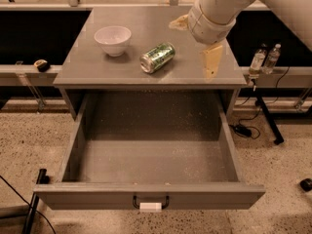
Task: Place green can into top drawer
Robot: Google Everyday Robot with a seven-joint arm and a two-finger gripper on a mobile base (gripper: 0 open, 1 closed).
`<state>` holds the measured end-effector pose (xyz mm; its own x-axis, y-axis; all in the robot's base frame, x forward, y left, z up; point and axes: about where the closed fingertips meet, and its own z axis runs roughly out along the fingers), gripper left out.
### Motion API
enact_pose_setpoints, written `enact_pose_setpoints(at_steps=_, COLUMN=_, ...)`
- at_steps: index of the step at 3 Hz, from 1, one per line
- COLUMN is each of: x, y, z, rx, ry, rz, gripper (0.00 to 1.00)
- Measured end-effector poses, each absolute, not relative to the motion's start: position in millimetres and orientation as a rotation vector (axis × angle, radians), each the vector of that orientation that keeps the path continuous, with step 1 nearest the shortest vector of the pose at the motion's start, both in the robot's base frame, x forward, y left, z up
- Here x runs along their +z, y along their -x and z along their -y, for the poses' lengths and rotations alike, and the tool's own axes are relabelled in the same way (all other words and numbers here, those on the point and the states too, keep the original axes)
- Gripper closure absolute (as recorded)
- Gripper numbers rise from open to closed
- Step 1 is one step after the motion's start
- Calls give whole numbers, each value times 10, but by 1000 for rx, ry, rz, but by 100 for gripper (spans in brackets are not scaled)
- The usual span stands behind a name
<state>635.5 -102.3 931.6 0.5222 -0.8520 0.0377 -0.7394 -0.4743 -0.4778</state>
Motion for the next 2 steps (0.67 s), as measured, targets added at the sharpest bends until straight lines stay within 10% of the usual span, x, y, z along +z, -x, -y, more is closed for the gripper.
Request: enact_pose_setpoints(at_steps=2, x=9028, y=-7026, z=542, rx=-384, ry=2517, rz=-1131, gripper=0)
